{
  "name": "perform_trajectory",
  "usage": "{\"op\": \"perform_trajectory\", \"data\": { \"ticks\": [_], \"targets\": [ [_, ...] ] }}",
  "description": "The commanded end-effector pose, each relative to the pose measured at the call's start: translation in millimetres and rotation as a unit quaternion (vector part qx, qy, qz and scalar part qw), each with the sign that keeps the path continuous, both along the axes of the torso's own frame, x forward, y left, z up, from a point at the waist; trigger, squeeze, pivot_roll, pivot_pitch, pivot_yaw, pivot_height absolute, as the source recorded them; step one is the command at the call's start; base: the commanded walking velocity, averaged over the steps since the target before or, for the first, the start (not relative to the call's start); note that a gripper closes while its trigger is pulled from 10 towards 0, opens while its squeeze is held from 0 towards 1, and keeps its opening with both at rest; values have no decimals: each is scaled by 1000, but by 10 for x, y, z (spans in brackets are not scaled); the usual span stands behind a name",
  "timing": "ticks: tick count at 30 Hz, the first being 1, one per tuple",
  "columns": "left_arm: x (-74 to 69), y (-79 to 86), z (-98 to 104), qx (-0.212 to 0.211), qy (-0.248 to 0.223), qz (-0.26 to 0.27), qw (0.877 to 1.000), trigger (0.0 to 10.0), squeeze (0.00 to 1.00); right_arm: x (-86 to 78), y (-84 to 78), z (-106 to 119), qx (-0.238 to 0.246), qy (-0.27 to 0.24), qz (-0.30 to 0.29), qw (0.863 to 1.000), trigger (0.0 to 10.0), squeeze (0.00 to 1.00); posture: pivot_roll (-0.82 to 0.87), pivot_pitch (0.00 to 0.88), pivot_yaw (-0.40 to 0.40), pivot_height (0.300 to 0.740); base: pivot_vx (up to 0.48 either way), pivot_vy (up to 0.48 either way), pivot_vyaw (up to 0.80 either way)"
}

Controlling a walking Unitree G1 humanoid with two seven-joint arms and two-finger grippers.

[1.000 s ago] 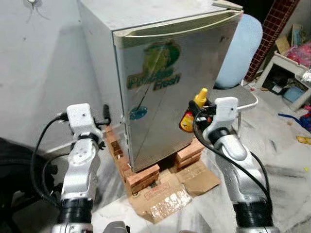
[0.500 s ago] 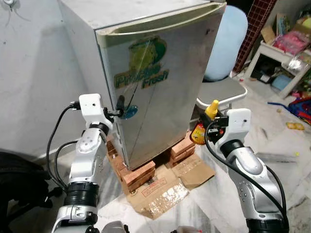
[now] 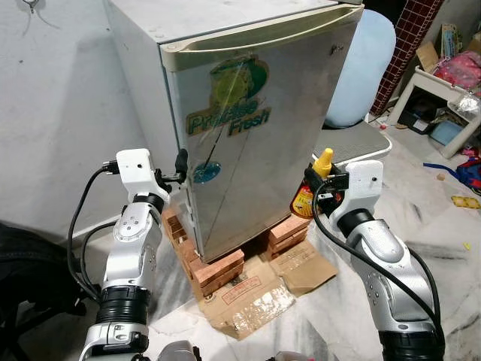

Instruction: Restocking fridge

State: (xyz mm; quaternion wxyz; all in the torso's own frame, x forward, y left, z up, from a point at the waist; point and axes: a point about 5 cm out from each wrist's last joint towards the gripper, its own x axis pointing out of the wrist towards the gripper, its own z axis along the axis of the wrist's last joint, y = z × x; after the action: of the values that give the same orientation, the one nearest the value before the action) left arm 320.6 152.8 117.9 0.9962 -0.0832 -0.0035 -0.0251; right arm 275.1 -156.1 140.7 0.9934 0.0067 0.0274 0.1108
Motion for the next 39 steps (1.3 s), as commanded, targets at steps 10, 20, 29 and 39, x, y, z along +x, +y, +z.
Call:
{"op": "perform_trajectory", "data": {
  "ticks": [10, 20, 29, 39],
  "targets": [
    [14, -42, 10, 3, -4, -8, 1000, 10000, 0, 21, 5, 39, -6, -9, 5, 1000, 10000, 0, -30, 0, -18, 740, 0, 0, 0],
    [11, -56, 5, 6, -5, -13, 1000, 10000, 0, 36, 8, 25, -9, -3, 5, 1000, 10000, 0, -31, 0, -22, 740, 258, 0, 0],
    [16, -75, 9, 4, -7, -15, 1000, 10000, 0, 29, 1, 19, -8, -4, 5, 1000, 10000, 0, -35, 0, -27, 740, 282, 0, -147],
    [5, -57, -4, 5, -6, 0, 1000, 10000, 0, 30, 3, 14, -11, -3, 7, 1000, 10000, 0, -33, 0, -29, 740, 55, 0, 0]
  ]
}}
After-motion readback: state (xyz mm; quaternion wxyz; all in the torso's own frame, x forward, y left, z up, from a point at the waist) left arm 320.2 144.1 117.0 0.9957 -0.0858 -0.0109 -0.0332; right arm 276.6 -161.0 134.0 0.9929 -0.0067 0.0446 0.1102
